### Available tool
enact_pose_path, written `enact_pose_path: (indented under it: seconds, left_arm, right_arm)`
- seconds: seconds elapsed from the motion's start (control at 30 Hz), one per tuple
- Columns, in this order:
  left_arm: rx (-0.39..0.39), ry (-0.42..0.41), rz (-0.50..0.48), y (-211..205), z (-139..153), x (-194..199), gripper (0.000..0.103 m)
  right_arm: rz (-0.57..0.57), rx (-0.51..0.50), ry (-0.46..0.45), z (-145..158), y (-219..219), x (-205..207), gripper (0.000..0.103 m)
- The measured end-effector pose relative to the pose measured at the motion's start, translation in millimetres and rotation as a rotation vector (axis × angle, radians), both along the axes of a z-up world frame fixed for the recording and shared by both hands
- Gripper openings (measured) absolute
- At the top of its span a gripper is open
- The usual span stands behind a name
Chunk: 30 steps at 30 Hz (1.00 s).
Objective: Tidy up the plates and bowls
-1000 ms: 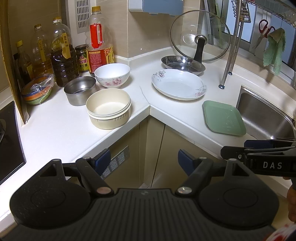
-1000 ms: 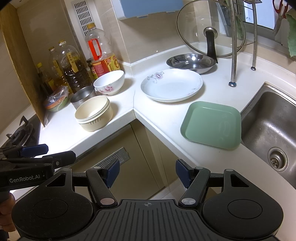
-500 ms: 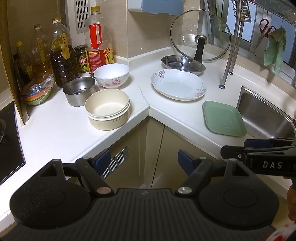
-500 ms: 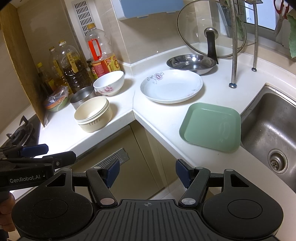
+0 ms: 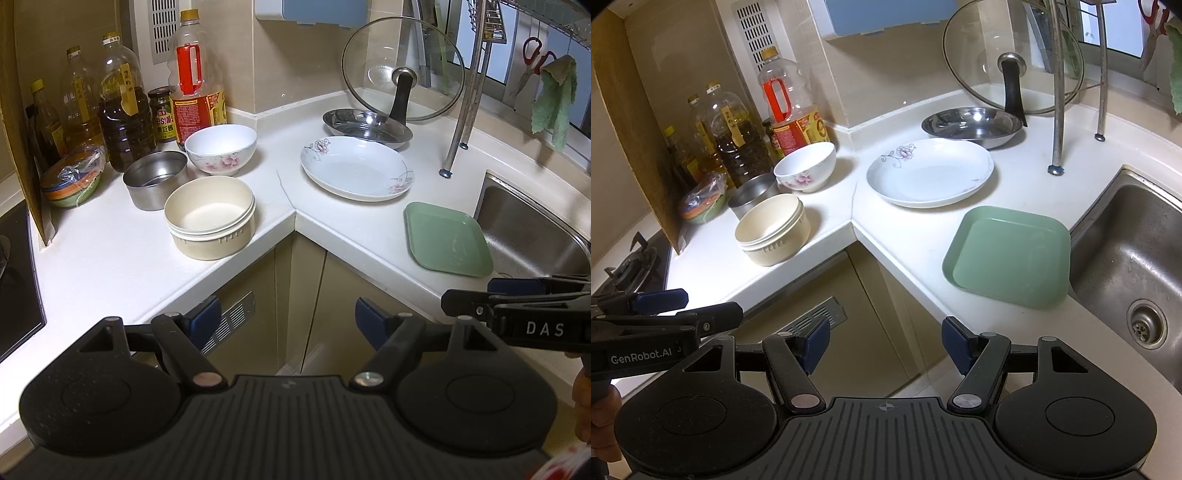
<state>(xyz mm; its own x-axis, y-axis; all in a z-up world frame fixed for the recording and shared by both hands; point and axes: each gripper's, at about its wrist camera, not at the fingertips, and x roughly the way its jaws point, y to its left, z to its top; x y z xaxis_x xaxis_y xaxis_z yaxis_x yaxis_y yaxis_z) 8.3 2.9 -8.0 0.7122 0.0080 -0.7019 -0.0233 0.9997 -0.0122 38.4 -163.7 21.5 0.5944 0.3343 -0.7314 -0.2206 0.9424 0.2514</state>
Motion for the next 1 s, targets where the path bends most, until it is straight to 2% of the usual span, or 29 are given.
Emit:
enact_pose_path:
  seconds: [0.33,0.77,1.0]
  left_arm:
    - [0.004,0.008,0.018,-9.4,1.8,5.4,0.078]
    - [-0.015,0.027,0.028,-27.1,-4.1,20.0,0.078]
    - [0.007,0.011,0.047,-34.2,-4.9,34.2,0.078]
  right_arm:
    - [0.011,0.008,-0.002,-2.6,-8.3,9.3,0.067]
    - [0.021,0.034,0.004,-7.7,-43.2,19.7,0.067]
    - [-0.004,0.026,-0.018,-9.9,-67.4,21.4,0.067]
